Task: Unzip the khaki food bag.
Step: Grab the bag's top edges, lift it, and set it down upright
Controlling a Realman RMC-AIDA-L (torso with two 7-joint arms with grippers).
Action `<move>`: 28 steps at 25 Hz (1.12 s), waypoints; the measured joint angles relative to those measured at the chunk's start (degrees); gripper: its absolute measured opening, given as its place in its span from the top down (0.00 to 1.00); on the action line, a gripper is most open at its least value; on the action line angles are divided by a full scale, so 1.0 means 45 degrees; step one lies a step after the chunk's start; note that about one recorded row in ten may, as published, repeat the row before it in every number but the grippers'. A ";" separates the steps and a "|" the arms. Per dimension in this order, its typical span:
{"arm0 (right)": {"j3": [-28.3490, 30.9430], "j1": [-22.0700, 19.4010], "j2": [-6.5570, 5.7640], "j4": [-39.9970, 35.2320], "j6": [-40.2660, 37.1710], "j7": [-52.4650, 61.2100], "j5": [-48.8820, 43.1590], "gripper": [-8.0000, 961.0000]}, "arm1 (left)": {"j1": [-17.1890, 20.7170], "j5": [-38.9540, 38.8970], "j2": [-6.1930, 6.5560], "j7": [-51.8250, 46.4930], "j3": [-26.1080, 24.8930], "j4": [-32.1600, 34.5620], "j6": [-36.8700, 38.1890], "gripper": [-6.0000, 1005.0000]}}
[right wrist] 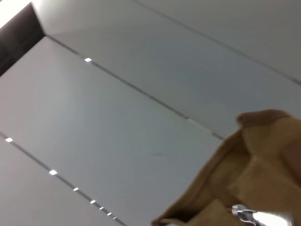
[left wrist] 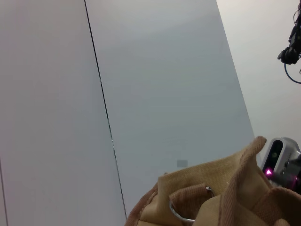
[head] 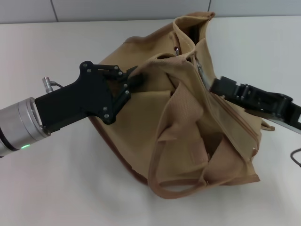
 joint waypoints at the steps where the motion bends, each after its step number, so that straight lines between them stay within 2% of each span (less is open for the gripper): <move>1: 0.0006 -0.0086 -0.0016 -0.0040 0.0123 0.0000 0.0000 0.62 | 0.0000 0.0000 0.0000 0.0000 0.0000 0.0000 0.0000 0.94; 11: 0.0089 -0.0379 -0.0042 -0.0291 0.0857 -0.0390 0.0110 0.62 | -0.0025 -0.0005 -0.0019 0.0000 0.0042 -0.0028 0.0025 0.93; 17: 0.0343 -0.0527 0.0166 -0.0700 0.0819 -0.3007 0.0167 0.61 | -0.0042 -0.0004 -0.0021 -0.0027 0.0070 -0.0028 0.0037 0.93; 28: 0.0247 0.0210 0.0275 -0.0539 0.1556 -0.4783 0.0142 0.52 | 0.0012 -0.0290 -0.0001 -0.0476 0.0012 -0.0015 0.0547 0.93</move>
